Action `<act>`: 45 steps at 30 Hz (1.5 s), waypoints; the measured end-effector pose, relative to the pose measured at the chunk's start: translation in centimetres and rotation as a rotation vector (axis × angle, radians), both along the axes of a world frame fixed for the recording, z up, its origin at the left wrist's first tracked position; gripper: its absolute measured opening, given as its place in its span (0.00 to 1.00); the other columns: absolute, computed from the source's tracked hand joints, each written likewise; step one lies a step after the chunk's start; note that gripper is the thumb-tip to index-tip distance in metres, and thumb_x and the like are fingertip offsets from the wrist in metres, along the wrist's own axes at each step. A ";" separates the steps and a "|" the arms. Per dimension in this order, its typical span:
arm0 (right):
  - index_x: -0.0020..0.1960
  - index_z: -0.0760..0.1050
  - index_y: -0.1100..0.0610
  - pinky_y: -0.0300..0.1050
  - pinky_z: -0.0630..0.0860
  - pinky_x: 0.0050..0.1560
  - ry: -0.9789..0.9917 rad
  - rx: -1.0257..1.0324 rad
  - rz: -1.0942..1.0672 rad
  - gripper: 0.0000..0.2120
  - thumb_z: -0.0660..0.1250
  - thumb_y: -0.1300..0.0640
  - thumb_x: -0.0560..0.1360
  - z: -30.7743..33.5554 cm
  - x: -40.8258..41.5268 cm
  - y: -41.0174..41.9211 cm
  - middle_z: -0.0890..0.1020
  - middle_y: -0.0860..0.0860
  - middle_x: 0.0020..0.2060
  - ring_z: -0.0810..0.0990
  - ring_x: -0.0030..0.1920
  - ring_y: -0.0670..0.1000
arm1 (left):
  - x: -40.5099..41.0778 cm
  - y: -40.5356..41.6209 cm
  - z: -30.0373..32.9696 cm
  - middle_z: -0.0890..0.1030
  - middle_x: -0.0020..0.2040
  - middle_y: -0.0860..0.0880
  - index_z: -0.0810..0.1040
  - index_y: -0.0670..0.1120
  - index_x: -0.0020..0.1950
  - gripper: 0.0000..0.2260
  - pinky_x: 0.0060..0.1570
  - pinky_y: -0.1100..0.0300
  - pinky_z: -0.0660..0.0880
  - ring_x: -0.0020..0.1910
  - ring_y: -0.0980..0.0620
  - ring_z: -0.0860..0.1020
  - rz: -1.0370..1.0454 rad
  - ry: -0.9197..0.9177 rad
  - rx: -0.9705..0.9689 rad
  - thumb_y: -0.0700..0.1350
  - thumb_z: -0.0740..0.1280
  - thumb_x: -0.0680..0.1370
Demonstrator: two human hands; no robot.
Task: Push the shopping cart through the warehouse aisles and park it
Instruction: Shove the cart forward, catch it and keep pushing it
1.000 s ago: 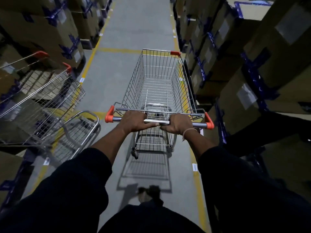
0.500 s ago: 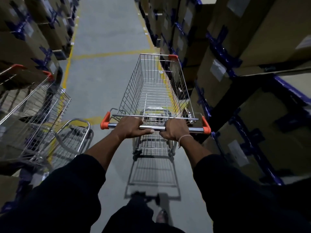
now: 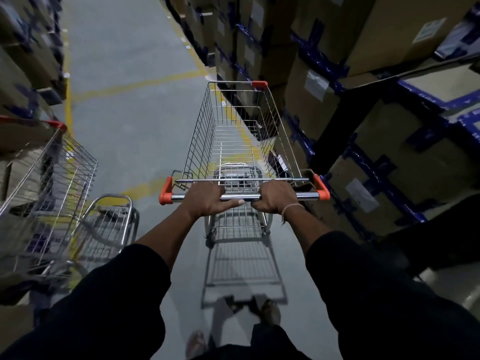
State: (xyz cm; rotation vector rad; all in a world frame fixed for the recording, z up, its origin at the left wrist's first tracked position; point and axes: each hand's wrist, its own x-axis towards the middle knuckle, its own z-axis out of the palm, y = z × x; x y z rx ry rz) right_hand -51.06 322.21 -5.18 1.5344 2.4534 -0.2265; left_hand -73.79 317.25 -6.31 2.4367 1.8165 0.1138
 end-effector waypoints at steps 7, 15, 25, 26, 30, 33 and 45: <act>0.43 0.78 0.54 0.48 0.75 0.43 -0.049 0.009 -0.108 0.21 0.66 0.36 0.73 -0.2 -3.7 -6.8 0.79 0.52 0.38 0.81 0.44 0.59 | -3.9 -4.4 -0.3 0.74 0.28 0.52 0.77 0.49 0.34 0.41 0.35 0.58 0.72 0.29 0.50 0.76 -0.092 0.050 -0.033 0.83 0.44 0.71; 0.40 0.78 0.55 0.47 0.73 0.42 -0.063 -0.025 -0.214 0.21 0.66 0.36 0.73 0.0 -6.7 -14.4 0.78 0.51 0.35 0.80 0.42 0.58 | -7.1 -9.5 -0.7 0.74 0.27 0.52 0.75 0.49 0.32 0.40 0.33 0.59 0.72 0.27 0.52 0.75 -0.193 0.050 -0.001 0.83 0.46 0.72; 0.42 0.78 0.54 0.48 0.77 0.44 -0.029 -0.035 -0.339 0.21 0.66 0.35 0.73 0.1 -7.1 -25.7 0.76 0.50 0.33 0.80 0.42 0.57 | -7.0 -18.6 -0.3 0.75 0.27 0.52 0.75 0.49 0.32 0.39 0.34 0.58 0.74 0.27 0.53 0.75 -0.261 0.066 -0.003 0.82 0.48 0.72; 0.42 0.77 0.54 0.48 0.77 0.44 -0.026 -0.028 -0.348 0.21 0.66 0.35 0.73 0.1 -6.9 -27.2 0.76 0.50 0.33 0.80 0.42 0.57 | -6.8 -19.9 -0.2 0.75 0.27 0.52 0.75 0.49 0.32 0.38 0.33 0.59 0.72 0.27 0.53 0.74 -0.271 0.072 0.000 0.82 0.49 0.72; 0.41 0.76 0.53 0.47 0.74 0.43 -0.044 0.002 -0.378 0.20 0.66 0.35 0.73 0.2 -5.9 -33.8 0.73 0.49 0.32 0.80 0.43 0.57 | -5.4 -25.5 0.0 0.74 0.26 0.51 0.74 0.48 0.31 0.39 0.31 0.60 0.67 0.27 0.52 0.74 -0.321 0.091 0.001 0.82 0.48 0.73; 0.39 0.75 0.53 0.46 0.71 0.42 -0.065 0.005 -0.424 0.19 0.67 0.36 0.73 0.5 -4.7 -39.0 0.69 0.47 0.30 0.76 0.40 0.56 | -4.1 -29.8 0.0 0.74 0.27 0.51 0.73 0.48 0.31 0.39 0.31 0.59 0.64 0.27 0.52 0.73 -0.381 0.107 0.007 0.81 0.47 0.73; 0.42 0.78 0.52 0.46 0.74 0.42 -0.112 -0.072 -0.731 0.21 0.67 0.34 0.72 0.6 -0.1 -52.7 0.78 0.50 0.36 0.81 0.43 0.56 | 2.5 -38.0 0.0 0.72 0.26 0.53 0.74 0.50 0.33 0.35 0.33 0.59 0.65 0.26 0.55 0.71 -0.671 0.067 -0.079 0.78 0.49 0.76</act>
